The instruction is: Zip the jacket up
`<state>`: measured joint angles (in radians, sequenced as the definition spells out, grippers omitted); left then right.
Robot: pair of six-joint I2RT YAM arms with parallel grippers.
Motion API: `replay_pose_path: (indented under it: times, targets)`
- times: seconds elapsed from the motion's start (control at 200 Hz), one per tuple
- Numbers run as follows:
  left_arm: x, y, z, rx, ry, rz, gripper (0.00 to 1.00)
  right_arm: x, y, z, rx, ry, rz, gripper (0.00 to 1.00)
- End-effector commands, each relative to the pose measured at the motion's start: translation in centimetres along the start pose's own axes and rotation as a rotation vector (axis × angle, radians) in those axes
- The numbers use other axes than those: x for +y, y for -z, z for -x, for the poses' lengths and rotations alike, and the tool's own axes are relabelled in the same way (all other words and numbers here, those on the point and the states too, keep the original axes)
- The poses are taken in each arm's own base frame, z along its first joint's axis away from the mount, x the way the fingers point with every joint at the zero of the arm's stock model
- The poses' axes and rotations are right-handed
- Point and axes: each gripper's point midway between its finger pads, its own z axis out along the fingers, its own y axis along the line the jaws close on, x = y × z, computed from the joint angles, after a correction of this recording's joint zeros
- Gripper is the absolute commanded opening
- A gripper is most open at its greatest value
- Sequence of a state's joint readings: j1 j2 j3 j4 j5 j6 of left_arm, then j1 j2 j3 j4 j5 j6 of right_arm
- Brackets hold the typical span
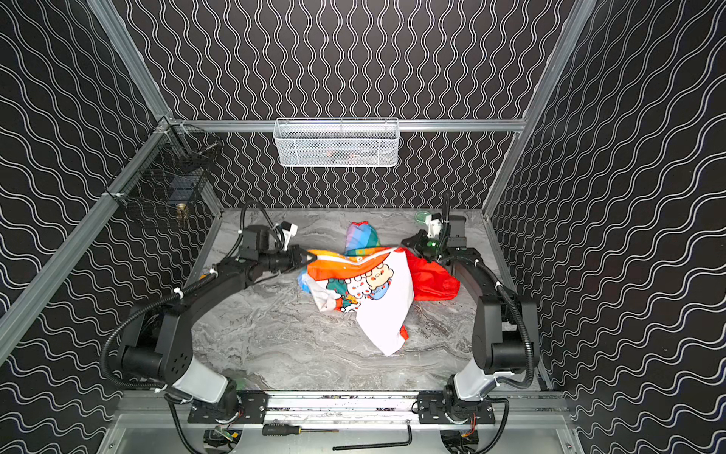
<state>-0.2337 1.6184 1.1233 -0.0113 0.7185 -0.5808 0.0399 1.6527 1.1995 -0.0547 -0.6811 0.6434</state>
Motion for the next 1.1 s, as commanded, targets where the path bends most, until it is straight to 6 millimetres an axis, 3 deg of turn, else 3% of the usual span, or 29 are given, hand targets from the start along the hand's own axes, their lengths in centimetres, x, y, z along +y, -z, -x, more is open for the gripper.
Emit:
replay_pose_path:
  times: [0.0,0.255,0.35,0.435,0.505,0.646,0.861,1.096]
  targets:
    - [-1.3,-0.2,3.8,-0.031,-0.095,-0.003,0.00,4.8,0.4,3.5,-0.046,0.083,0.137,0.00]
    - [-6.3,0.9,16.6,-0.195,-0.227,-0.051,0.00,12.3,2.8,12.5,-0.184,0.229,0.282,0.00]
    - [-8.4,2.0,19.1,-0.246,-0.279,-0.079,0.00,14.3,4.1,14.3,-0.232,0.291,0.304,0.00]
    - [-8.9,2.6,19.5,-0.268,-0.298,-0.084,0.00,15.1,4.9,14.7,-0.258,0.337,0.302,0.00]
    - [-8.5,2.7,18.6,-0.269,-0.292,-0.089,0.00,14.4,4.8,14.2,-0.258,0.352,0.285,0.00]
    - [-4.1,1.4,13.6,-0.227,-0.197,-0.062,0.00,10.6,3.4,10.8,-0.203,0.316,0.259,0.00]
    - [2.0,0.2,5.0,-0.164,-0.038,-0.024,0.00,2.4,0.5,2.8,-0.077,0.206,0.172,0.00]
    - [5.0,0.4,-3.0,-0.079,0.096,0.001,0.00,-5.4,-0.3,-5.6,0.065,0.066,0.049,0.00]
